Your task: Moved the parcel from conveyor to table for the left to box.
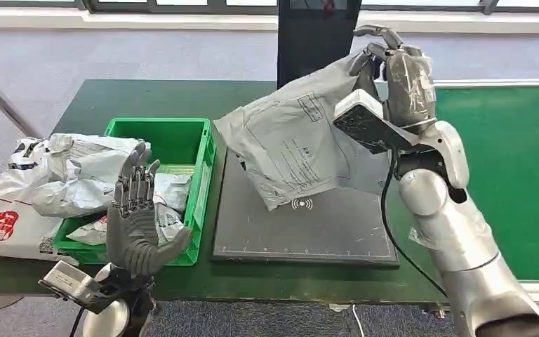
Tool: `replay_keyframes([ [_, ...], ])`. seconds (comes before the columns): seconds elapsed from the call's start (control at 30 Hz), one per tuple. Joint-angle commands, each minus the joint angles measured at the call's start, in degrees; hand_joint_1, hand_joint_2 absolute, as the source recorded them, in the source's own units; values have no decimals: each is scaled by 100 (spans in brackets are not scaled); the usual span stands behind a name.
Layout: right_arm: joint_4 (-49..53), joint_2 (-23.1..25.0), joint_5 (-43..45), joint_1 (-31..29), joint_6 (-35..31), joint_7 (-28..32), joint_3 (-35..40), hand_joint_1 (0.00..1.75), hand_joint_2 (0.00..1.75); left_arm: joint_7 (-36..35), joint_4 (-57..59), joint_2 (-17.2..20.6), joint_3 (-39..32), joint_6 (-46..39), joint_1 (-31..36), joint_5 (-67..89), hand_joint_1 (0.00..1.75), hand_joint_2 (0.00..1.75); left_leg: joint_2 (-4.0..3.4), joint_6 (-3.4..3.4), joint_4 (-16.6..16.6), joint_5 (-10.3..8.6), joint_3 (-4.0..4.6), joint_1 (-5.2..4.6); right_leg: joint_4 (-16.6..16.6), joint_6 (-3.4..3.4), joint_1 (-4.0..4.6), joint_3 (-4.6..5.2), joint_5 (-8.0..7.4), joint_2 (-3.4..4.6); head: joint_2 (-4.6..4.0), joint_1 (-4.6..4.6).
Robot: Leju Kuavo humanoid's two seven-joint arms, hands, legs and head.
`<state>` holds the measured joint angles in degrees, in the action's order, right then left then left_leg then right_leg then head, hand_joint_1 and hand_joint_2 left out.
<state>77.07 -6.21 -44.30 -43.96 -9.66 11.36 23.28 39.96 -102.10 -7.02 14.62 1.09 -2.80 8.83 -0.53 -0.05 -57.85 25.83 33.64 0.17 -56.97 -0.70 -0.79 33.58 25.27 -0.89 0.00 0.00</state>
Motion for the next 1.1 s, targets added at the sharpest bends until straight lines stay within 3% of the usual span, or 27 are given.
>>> replay_keyframes([
  [0.03,-1024,8,162,-614,143,39,642,175,175,4,522,165,175,16,252,-31,0,175,-2,-4,10,-1,-10,-1,5,6,-2,-5,-1,13,0,0],
  [0.17,-1565,101,453,-895,494,163,907,175,175,4,546,185,227,-89,206,-25,0,175,-9,-2,6,1,-8,-4,1,3,-4,0,-2,20,0,2],
  [0.2,-1724,144,522,-979,482,173,947,0,175,4,528,202,248,-136,181,-11,0,175,-16,-4,10,0,-10,-2,6,6,-2,-1,-7,30,0,0],
  [0.3,-2114,54,767,-1250,592,101,1063,0,175,4,439,280,305,-250,122,-29,0,175,-17,-4,6,0,-3,-4,-1,5,-4,9,-6,32,0,2],
  [0.33,-2151,-26,933,-1267,637,66,948,0,0,4,402,309,316,-285,102,-19,0,175,-9,-3,1,2,-1,-4,-3,3,-4,7,-2,19,0,0],
  [0.47,-1802,-589,1145,-1088,957,134,664,0,0,4,306,363,269,-299,62,-41,0,175,15,-1,4,-2,1,1,4,2,1,0,0,-2,0,0],
  [0.77,-830,-1032,1129,-479,1335,210,171,0,0,4,123,271,175,-221,-201,165,0,175,28,0,3,2,-1,0,11,3,0,-6,3,-13,0,0],
  [0.8,-658,-1031,1228,-408,1476,266,168,0,175,4,96,261,154,-213,-229,191,0,175,28,-1,5,2,-2,1,13,5,1,-7,3,-11,0,2],
  [1.0,-36,-1094,1086,-72,1209,195,66,0,175,4,-22,242,99,-247,-379,328,0,175,13,-3,0,6,4,2,7,3,3,9,1,1,0,0],
  [1.1,590,-1223,1526,793,874,301,-799,0,175,4,-28,281,52,-314,-465,408,0,175,29,-4,10,1,-3,4,15,4,5,0,3,-13,0,0],
])
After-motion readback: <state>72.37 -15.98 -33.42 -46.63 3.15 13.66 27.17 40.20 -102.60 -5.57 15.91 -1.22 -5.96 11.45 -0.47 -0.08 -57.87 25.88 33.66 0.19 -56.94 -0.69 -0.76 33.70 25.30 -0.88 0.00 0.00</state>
